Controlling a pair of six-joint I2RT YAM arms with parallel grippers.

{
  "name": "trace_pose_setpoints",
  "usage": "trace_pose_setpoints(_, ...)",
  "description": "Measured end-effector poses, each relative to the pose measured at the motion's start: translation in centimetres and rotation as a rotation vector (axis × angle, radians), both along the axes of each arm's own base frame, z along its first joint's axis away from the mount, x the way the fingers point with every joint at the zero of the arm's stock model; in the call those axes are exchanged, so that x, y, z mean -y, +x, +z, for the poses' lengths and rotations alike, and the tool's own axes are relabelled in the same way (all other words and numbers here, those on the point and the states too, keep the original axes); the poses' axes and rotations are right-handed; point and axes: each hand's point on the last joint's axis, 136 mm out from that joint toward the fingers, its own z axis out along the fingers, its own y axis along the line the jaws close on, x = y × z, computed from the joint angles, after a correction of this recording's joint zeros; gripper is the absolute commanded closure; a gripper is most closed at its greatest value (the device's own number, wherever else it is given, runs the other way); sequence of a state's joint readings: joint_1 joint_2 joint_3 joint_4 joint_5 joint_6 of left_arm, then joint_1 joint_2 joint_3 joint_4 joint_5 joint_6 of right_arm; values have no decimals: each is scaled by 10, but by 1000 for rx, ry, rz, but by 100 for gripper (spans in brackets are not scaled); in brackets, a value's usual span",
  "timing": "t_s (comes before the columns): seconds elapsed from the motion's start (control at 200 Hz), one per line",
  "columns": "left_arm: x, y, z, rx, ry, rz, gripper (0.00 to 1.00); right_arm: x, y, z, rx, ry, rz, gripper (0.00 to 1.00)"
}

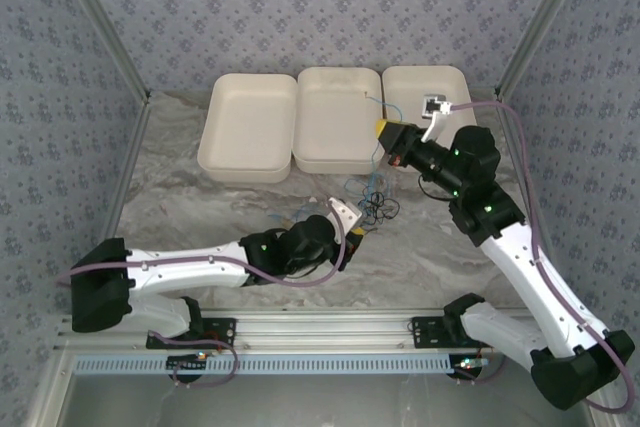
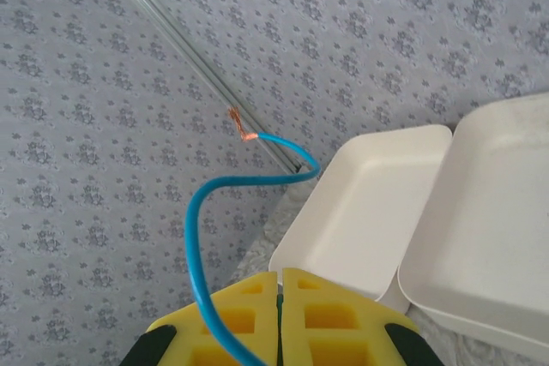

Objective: Untangle the cables

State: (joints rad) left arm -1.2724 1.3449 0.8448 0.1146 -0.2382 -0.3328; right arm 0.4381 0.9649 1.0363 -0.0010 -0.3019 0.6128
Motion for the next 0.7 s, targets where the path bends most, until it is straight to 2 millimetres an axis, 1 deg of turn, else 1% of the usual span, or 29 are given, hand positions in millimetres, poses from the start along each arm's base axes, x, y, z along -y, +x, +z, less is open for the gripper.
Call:
trace_pose_setpoints(0.1,2,-1,1,-14,-19,2,100,-4,2,3,29,-12,7,100)
trace_pose_setpoints(0.11,2,-1,1,-16,-22,4,98,-4,2,2,29,-15,7,100)
trace_pose_setpoints(0.13,2,-1,2,-19,-26,6,91,-5,3,1,28,-20,8,100)
trace_pose_setpoints(0.18,1,0,4,-24,-34,14,62,-9,7,-3,21,-37,7,100)
trace_pose_setpoints(0.215,-1,1,6,-28,-43,26,46,-11,11,-6,13,-49,4,100)
trace_pose_setpoints(0.26,-6,2,12,-32,-56,46,33,-13,16,-12,-2,-66,-3,100)
trace_pose_setpoints(0.295,-11,2,19,-34,-73,64,26,-13,21,-16,-17,-83,-19,100)
trace_pose_setpoints(0.32,-16,3,26,-34,-86,76,22,-13,25,-19,-28,-97,-32,100)
trace_pose_setpoints(0.34,-19,3,30,-35,-97,84,10,-12,28,-21,-37,-108,-45,100)
trace_pose_setpoints(0.35,-21,3,34,-34,-104,90,8,-11,30,-22,-42,-116,-55,100)
trace_pose_setpoints(0.42,-38,4,56,-35,-158,133,6,-1,44,-24,-77,-163,-127,100)
trace_pose_setpoints(0.455,-48,5,65,-37,-182,161,1,6,51,-22,-84,-180,-167,100)
trace_pose_setpoints(0.53,-70,7,78,-43,-216,227,1,26,66,-14,-99,-213,-270,100)
trace_pose_setpoints(0.595,-92,10,77,-60,-228,297,1,49,81,-8,-117,-235,-367,100)
trace_pose_setpoints(0.645,-111,12,69,-80,-224,354,1,68,92,-7,-141,-255,-440,100)
trace_pose_setpoints(0.7,-131,15,56,-102,-214,413,1,88,108,-11,-176,-276,-512,100)
